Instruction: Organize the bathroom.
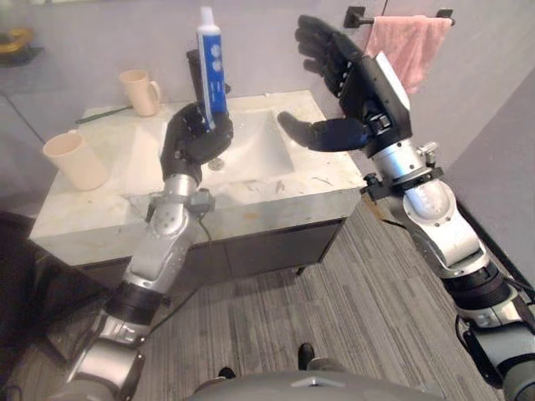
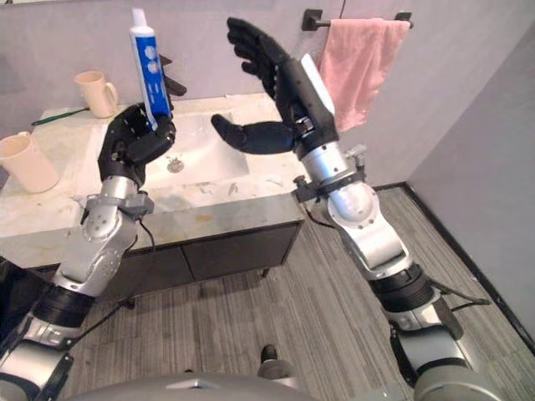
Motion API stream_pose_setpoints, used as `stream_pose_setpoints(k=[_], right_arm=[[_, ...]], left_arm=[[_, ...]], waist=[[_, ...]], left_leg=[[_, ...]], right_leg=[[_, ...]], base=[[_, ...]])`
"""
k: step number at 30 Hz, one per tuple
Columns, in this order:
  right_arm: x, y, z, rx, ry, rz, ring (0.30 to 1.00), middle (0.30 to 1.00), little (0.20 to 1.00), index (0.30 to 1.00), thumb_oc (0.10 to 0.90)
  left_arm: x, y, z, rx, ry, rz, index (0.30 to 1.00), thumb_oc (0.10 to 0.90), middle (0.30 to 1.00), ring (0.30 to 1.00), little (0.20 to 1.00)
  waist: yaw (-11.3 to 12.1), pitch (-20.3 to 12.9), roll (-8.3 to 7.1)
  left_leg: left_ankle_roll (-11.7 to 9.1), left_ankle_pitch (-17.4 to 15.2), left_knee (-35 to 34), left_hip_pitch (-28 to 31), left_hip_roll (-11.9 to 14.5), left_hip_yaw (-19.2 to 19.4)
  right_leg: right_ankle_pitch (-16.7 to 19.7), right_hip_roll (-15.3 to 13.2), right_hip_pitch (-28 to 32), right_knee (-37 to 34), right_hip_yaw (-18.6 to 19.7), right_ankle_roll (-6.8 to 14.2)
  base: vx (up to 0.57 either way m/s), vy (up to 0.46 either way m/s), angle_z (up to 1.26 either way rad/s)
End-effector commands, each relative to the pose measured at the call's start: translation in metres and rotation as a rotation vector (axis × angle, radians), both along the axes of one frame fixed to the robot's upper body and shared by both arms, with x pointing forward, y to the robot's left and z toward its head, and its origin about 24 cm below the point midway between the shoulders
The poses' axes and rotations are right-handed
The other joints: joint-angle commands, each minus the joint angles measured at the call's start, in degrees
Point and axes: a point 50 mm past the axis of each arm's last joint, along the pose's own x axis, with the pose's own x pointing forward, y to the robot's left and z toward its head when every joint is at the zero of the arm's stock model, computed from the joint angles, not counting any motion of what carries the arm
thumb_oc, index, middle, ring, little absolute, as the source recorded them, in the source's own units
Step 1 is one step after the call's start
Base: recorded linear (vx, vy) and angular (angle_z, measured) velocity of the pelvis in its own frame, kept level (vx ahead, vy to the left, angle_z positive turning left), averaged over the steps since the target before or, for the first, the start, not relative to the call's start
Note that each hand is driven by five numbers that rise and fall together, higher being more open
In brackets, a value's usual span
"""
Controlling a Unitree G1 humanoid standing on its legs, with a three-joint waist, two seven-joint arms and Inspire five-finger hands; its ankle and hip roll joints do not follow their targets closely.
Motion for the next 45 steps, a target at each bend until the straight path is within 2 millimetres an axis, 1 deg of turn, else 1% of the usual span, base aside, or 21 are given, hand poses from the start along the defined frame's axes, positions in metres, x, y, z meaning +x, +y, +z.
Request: stream_pose_setpoints(k=[1,2,3,4,5,6,7,9,12,15,20,25,28,33,38,44,45], right_arm=[[-0.005,0.014,0.051,0.083,-0.16,0.107,0.9,0.9,0.9,0.9,0.8],[-0.005,0.015,0.051,0.085,-0.149,0.121,0.9,0.9,0.9,0.9,0.8],[-0.003,0.02,0.05,0.117,-0.1,0.172,0.9,0.9,0.9,0.9,0.8],[-0.003,0.021,0.05,0.12,-0.095,0.178,0.9,0.9,0.9,0.9,0.8],[-0.002,0.025,0.051,0.111,-0.091,0.196,0.9,0.9,0.9,0.9,0.8],[-0.001,0.026,0.051,0.11,-0.089,0.2,0.9,0.9,0.9,0.9,0.8],[0.001,0.029,0.052,0.121,-0.057,0.227,0.9,0.9,0.9,0.9,0.8],[0.005,0.03,0.053,0.123,-0.051,0.222,0.9,0.9,0.9,0.9,0.8],[0.008,0.034,0.054,0.144,-0.015,0.262,0.9,0.9,0.9,0.9,0.8],[0.01,0.037,0.055,0.122,-0.023,0.262,0.9,0.9,0.9,0.9,0.8],[0.012,0.034,0.059,0.125,-0.032,0.255,0.9,0.9,0.9,0.9,0.8],[0.013,0.033,0.06,0.132,-0.018,0.259,0.9,0.9,0.9,0.9,0.8],[0.014,0.034,0.061,0.124,-0.025,0.256,0.9,0.9,0.9,0.9,0.8],[0.017,0.035,0.065,0.099,-0.028,0.239,0.9,0.9,0.9,0.9,0.8],[0.022,0.033,0.062,0.115,0.027,0.239,0.9,0.9,0.9,0.9,0.8],[0.023,0.033,0.06,0.109,0.04,0.24,0.9,0.9,0.9,0.9,0.8],[0.029,0.031,0.055,0.12,0.063,0.217,0.9,0.9,0.9,0.9,0.8]], left_arm=[[-0.012,-0.016,0.07,0.018,-0.401,-0.095,0.3,0.4,0.3,0.3,0.3],[-0.012,-0.016,0.069,0.014,-0.397,-0.099,0.3,0.4,0.3,0.3,0.3],[-0.013,-0.019,0.066,-0.001,-0.373,-0.118,0.3,0.4,0.3,0.3,0.3],[-0.013,-0.019,0.065,-0.002,-0.37,-0.121,0.3,0.4,0.3,0.3,0.3],[-0.012,-0.022,0.059,-0.028,-0.344,-0.132,0.3,0.4,0.3,0.3,0.3],[-0.012,-0.022,0.058,-0.034,-0.341,-0.134,0.3,0.4,0.3,0.3,0.3],[-0.011,-0.025,0.054,-0.048,-0.327,-0.147,0.3,0.4,0.3,0.3,0.3],[-0.011,-0.028,0.052,-0.051,-0.322,-0.166,0.3,0.4,0.3,0.3,0.3],[-0.012,-0.033,0.048,-0.071,-0.295,-0.202,0.3,0.4,0.3,0.3,0.3],[-0.012,-0.037,0.043,-0.089,-0.256,-0.248,0.3,0.4,0.3,0.3,0.3],[-0.014,-0.04,0.035,-0.08,-0.218,-0.29,0.3,0.4,0.3,0.3,0.3],[-0.016,-0.04,0.028,-0.075,-0.191,-0.32,0.3,0.4,0.3,0.3,0.3],[-0.016,-0.044,0.022,-0.086,-0.153,-0.342,0.3,0.4,0.3,0.3,0.3],[-0.016,-0.044,0.015,-0.088,-0.136,-0.34,0.3,0.4,0.3,0.3,0.3],[-0.02,-0.043,0.012,-0.08,-0.135,-0.362,0.3,0.4,0.3,0.3,0.3],[-0.02,-0.043,0.012,-0.077,-0.141,-0.365,0.3,0.4,0.3,0.3,0.3],[-0.021,-0.044,0.013,-0.058,-0.161,-0.369,0.3,0.4,0.3,0.3,0.3]], waist=[[1.1,-2.9,2.29],[1.1,-2.9,2.28],[1.6,-3.0,2.15],[1.7,-3.0,2.13],[2.1,-3.1,1.95],[2.1,-3.1,1.91],[2.3,-3.3,1.78],[2.6,-3.4,1.62],[3.2,-3.5,1.45],[3.6,-3.5,1.34],[4.1,-3.8,1.26],[4.4,-3.9,1.29],[4.7,-3.9,1.32],[4.9,-4.0,1.18],[5.5,-4.0,1.06],[5.5,-4.0,1.01],[5.7,-3.8,0.98]], left_leg=[[1.9,-7.6,1.3,1.0,-2.2,-3.1],[1.9,-7.5,1.4,1.0,-2.2,-3.2],[1.9,-7.5,1.4,0.9,-2.2,-3.5],[1.8,-7.5,1.4,0.9,-2.2,-3.6],[1.9,-7.6,1.6,0.7,-2.1,-4.0],[1.9,-7.6,1.6,0.7,-2.1,-4.0],[1.9,-7.5,1.7,0.6,-2.1,-4.2],[1.9,-7.6,1.7,0.5,-2.1,-4.4],[1.9,-7.8,2.0,0.3,-2.0,-4.7],[2.0,-7.9,2.1,0.3,-2.0,-5.1],[2.0,-7.9,1.7,0.5,-1.9,-5.5],[2.0,-7.9,1.7,0.2,-1.9,-5.6],[2.1,-7.9,1.7,0.2,-2.0,-5.8],[2.1,-7.9,1.7,0.2,-1.9,-5.9],[2.1,-7.8,1.7,-0.1,-1.8,-6.1],[2.2,-7.8,1.7,-0.2,-1.9,-6.1],[2.3,-7.9,1.8,-0.1,-1.9,-6.3]], right_leg=[[-9.3,4.4,0.0,3.8,1.5,1.0],[-9.3,4.4,0.1,3.7,1.4,1.0],[-9.2,4.4,0.1,3.8,1.4,1.0],[-9.2,4.4,0.1,3.8,1.4,1.0],[-9.3,4.3,0.0,4.1,1.1,1.0],[-9.3,4.3,0.0,4.1,1.1,1.0],[-9.3,4.3,-0.1,4.1,1.1,1.0],[-9.3,4.3,-0.1,4.2,1.0,1.0],[-9.4,4.2,-0.1,4.3,0.8,0.9],[-9.5,4.1,-0.1,4.6,0.4,0.9],[-9.4,4.0,0.1,4.4,0.1,1.0],[-9.4,3.9,-0.1,4.6,-0.1,1.0],[-9.4,3.8,-0.1,4.7,-0.1,1.0],[-9.3,3.6,-0.2,4.8,-0.4,1.0],[-9.3,3.4,-0.3,5.0,-0.6,1.2],[-9.3,3.4,-0.5,5.2,-0.6,1.2],[-9.4,3.2,-0.6,5.6,-0.6,1.2]], base=[[0.0,-0.021,0.07],[0.01,-0.03,0.05],[0.01,-0.027,0.06],[0.02,-0.046,0.14],[0.01,-0.03,0.16],[0.02,-0.038,0.2],[0.01,-0.019,0.14],[0.02,-0.021,0.12],[0.01,-0.018,0.07],[0.0,-0.015,0.05],[0.01,-0.014,0.09],[0.0,-0.003,0.06],[0.0,0.0,0.0],[0.0,0.0,0.0],[0.0,0.0,0.0],[0.0,0.004,0.03],[0.0,0.024,0.06]])
